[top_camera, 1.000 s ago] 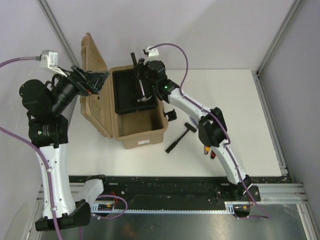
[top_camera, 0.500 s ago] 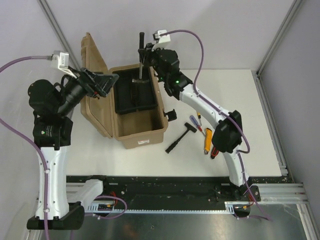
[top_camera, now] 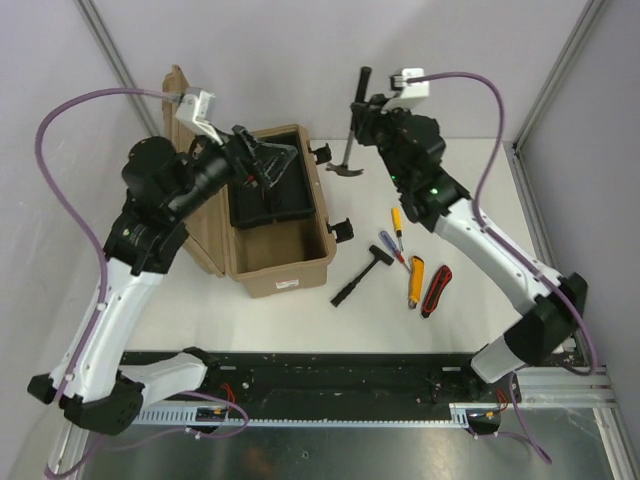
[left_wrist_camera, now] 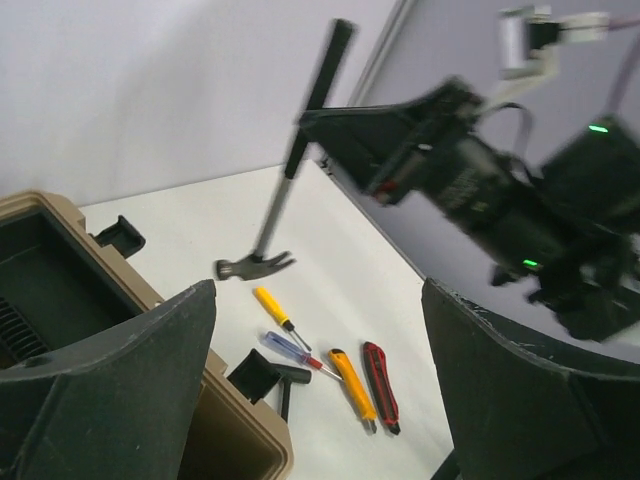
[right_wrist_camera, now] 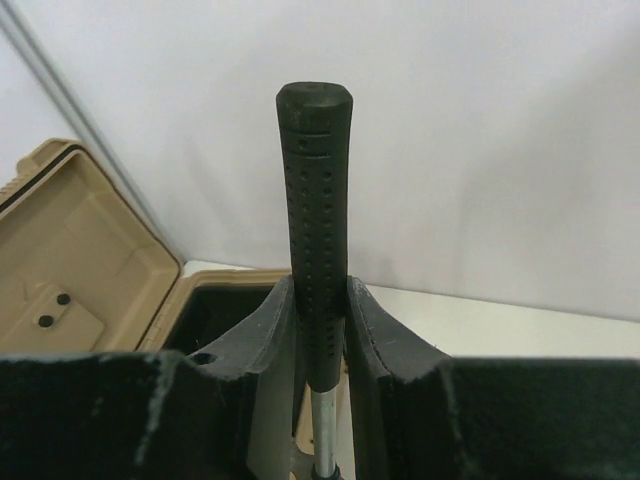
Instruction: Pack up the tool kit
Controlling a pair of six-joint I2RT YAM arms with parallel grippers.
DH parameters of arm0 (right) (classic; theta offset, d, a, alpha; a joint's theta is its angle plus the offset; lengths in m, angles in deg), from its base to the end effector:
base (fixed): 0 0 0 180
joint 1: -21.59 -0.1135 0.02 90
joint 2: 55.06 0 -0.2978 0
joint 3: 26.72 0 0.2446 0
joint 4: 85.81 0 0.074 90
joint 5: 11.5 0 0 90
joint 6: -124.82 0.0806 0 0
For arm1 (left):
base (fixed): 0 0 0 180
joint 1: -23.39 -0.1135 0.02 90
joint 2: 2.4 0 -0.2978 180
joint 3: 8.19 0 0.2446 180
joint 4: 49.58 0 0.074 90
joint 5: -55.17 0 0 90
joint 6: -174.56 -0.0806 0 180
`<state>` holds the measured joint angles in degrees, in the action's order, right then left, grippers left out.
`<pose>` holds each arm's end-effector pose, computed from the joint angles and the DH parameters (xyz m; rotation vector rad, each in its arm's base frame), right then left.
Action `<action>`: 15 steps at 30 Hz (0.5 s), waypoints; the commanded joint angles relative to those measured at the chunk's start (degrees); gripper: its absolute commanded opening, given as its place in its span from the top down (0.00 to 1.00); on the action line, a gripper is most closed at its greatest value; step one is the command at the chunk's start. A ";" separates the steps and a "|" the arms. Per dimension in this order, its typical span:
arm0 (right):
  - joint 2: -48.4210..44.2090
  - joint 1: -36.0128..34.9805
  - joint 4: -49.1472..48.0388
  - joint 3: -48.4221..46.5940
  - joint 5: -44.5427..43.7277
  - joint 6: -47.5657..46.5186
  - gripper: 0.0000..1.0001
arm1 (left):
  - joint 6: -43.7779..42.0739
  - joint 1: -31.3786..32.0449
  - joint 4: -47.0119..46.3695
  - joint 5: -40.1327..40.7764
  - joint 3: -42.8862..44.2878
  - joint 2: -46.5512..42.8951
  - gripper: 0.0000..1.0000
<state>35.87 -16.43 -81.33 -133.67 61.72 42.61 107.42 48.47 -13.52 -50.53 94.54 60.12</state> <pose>0.3358 0.2330 0.5090 -0.1184 1.3887 0.4675 0.1905 -0.1133 0.5466 0.2594 1.5434 -0.8713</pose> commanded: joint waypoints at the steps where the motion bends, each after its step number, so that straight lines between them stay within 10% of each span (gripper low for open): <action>1: -10.09 1.05 -0.53 5.55 -4.84 -0.84 1.00 | 0.65 3.38 -0.89 11.26 1.53 4.23 0.12; 15: -23.89 -1.03 14.16 18.75 -11.33 5.47 1.00 | -0.04 10.47 11.08 50.54 8.45 28.52 0.20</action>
<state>14.17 -15.88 -68.63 -115.79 52.93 45.32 108.01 58.90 -6.50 -16.96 98.61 84.29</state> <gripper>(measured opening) 0.261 0.792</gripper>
